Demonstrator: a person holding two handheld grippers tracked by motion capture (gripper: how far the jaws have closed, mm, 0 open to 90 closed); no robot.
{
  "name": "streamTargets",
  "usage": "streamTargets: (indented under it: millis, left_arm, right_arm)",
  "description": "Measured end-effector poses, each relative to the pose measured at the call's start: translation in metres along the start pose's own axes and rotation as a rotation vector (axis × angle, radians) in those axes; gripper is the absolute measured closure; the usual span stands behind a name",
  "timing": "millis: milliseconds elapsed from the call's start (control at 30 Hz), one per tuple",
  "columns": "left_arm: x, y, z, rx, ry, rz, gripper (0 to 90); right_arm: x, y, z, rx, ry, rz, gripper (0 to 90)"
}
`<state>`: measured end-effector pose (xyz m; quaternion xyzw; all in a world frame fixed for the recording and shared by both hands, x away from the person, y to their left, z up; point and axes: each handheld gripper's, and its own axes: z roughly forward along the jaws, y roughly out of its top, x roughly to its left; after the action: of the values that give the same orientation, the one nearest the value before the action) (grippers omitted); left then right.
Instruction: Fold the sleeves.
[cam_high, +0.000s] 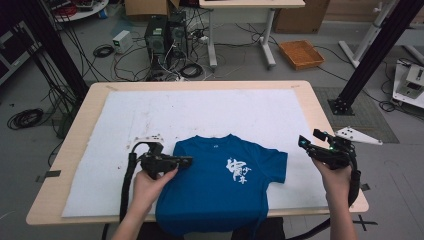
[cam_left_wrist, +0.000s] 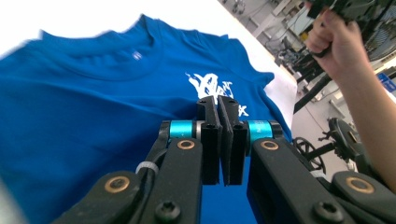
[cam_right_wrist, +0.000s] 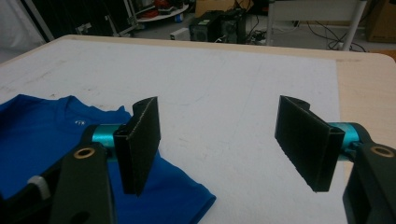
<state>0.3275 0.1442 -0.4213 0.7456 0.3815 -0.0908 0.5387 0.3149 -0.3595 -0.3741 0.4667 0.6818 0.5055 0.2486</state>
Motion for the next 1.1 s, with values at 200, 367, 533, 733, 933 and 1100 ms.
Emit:
streamTargets:
  millis: [200,367,533,733,933,1100]
  left_arm:
    - [-0.006,-0.001,0.008,-0.057,0.006,0.057,71.7]
    - [-0.004,-0.004,-0.022,-0.090,0.065,0.105,60.4]
    - [0.002,-0.021,-0.041,-0.027,0.192,0.067,58.2]
    - [-0.004,-0.034,-0.027,0.087,0.260,0.100,55.2]
    - [-0.008,-0.039,-0.019,0.150,0.162,0.168,86.0]
    - [-0.014,-0.041,-0.024,0.180,-0.054,0.287,85.9]
  right_arm:
    - [-0.002,-0.001,0.000,0.003,-0.002,0.003,31.0]
    - [-0.003,-0.002,-0.001,0.004,-0.004,0.010,31.0]
    - [-0.004,-0.003,-0.002,0.003,-0.006,0.017,31.1]
    - [-0.001,-0.002,0.001,0.008,-0.004,0.014,31.1]
    - [-0.001,-0.003,0.000,0.010,-0.004,0.011,31.0]
    - [-0.005,-0.003,-0.001,0.004,-0.007,0.015,31.1]
